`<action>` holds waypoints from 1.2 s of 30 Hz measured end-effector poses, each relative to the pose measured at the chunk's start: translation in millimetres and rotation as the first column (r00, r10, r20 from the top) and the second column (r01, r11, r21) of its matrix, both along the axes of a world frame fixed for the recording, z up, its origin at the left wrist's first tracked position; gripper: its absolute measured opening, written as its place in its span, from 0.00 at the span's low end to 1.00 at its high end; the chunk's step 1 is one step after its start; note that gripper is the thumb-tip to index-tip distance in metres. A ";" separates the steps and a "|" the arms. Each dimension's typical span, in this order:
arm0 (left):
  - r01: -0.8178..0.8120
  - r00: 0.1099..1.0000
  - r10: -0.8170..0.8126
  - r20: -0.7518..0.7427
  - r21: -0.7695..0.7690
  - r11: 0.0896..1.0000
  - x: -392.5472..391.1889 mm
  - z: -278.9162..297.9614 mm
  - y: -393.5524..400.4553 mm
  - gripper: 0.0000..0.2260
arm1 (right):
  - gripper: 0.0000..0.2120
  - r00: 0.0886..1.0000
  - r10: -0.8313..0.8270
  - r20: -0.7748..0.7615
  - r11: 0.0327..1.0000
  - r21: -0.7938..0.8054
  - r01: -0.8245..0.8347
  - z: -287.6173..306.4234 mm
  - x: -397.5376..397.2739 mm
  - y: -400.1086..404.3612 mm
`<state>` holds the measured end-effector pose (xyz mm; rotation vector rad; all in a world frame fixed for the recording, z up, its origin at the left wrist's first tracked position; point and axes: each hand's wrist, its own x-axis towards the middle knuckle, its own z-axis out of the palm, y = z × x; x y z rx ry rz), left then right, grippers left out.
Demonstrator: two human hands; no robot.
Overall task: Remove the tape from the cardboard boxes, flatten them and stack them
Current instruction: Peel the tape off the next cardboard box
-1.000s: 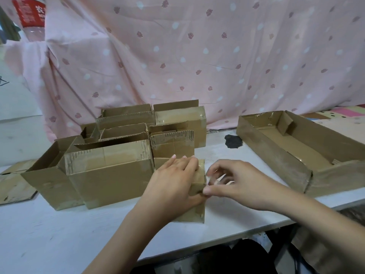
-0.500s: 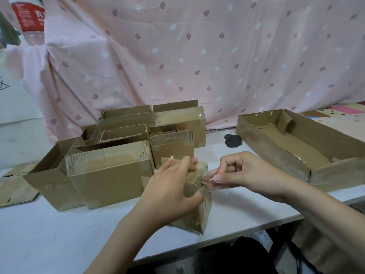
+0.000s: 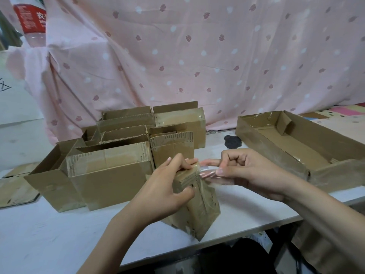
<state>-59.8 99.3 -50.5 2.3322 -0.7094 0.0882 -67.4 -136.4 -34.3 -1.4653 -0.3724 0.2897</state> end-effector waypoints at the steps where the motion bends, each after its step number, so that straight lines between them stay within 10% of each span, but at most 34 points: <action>1: 0.002 1.000 -0.002 -0.007 -0.007 1.000 1.1 -0.1 0.5 0.12 | 0.07 1.000 -0.010 -0.005 0.999 0.035 0.010 -0.2 0.0 0.3; 19: 0.092 0.995 -0.084 -0.062 0.130 0.987 -5.4 6.0 13.3 0.16 | 0.12 0.974 -0.216 -0.072 0.951 0.211 0.226 -4.4 6.2 -2.0; 30: 0.051 0.990 -0.072 0.121 0.171 0.984 2.6 -15.8 5.5 0.30 | 0.03 0.848 -0.218 0.483 0.773 -0.445 0.453 11.5 9.1 18.4; 36: 0.047 0.962 -0.122 0.245 0.289 0.956 1.9 -24.7 1.2 0.36 | 0.12 0.869 0.027 0.493 0.413 -0.797 0.440 18.1 19.2 23.9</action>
